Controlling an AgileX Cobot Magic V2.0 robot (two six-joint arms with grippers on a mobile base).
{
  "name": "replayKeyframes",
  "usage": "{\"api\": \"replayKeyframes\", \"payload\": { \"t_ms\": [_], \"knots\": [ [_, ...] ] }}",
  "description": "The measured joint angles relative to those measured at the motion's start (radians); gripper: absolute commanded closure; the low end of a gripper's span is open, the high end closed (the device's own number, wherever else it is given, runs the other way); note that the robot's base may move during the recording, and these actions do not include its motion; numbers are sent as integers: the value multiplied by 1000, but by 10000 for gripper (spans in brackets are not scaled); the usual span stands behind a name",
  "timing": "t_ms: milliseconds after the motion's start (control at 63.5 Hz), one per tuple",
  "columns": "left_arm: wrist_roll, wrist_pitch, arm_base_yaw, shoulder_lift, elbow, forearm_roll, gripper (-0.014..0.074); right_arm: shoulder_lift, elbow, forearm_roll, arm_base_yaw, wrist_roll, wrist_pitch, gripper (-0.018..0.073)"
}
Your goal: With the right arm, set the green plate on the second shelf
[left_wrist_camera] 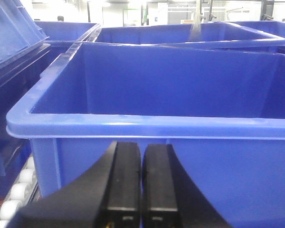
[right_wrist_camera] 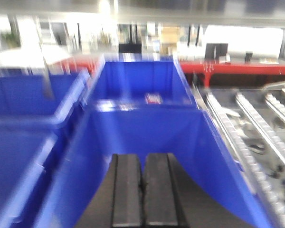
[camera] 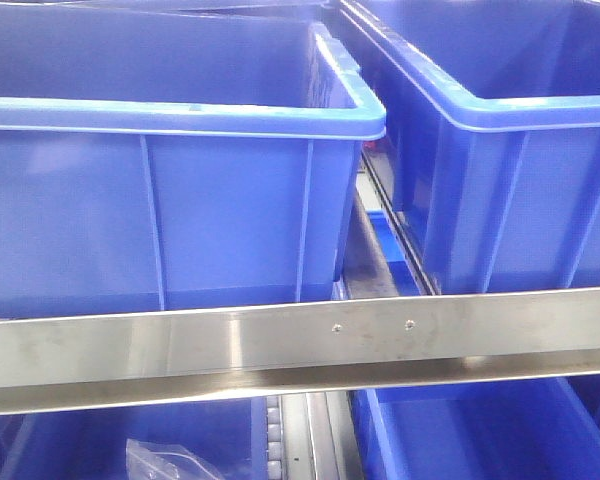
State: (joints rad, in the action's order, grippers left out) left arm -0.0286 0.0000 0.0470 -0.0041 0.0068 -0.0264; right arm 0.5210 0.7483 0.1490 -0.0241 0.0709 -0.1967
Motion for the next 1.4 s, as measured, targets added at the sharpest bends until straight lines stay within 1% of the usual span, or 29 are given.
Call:
{"api": "replayKeyframes", "payload": {
  "t_ms": [95,221,284,441,630,725,867,1087,1198,1292,1403],
  "knots": [
    [0,0,0,0,0,0,466,-100,-129,-3,0,-92,9,512],
    [0,0,0,0,0,0,466,-214,-304,-34,0,-168,47,512],
    [0,0,0,0,0,0,466,-280,-396,-63,0,-195,90,512],
    [0,0,0,0,0,0,466,-362,-551,-125,0,-207,172,512],
    [0,0,0,0,0,0,466,-426,-682,-186,0,-210,183,512],
    [0,0,0,0,0,0,466,-481,-743,-200,0,-210,184,512],
    [0,0,0,0,0,0,466,-529,-775,-210,0,-210,160,512],
    [0,0,0,0,0,0,466,-532,-775,-212,-4,-138,157,512],
    [0,0,0,0,0,0,466,-532,-775,-210,-27,-112,157,512],
    [0,0,0,0,0,0,466,-532,-775,-202,-55,-108,157,512],
    [0,0,0,0,0,0,466,-532,-775,-182,-69,-106,157,512]
  ]
}}
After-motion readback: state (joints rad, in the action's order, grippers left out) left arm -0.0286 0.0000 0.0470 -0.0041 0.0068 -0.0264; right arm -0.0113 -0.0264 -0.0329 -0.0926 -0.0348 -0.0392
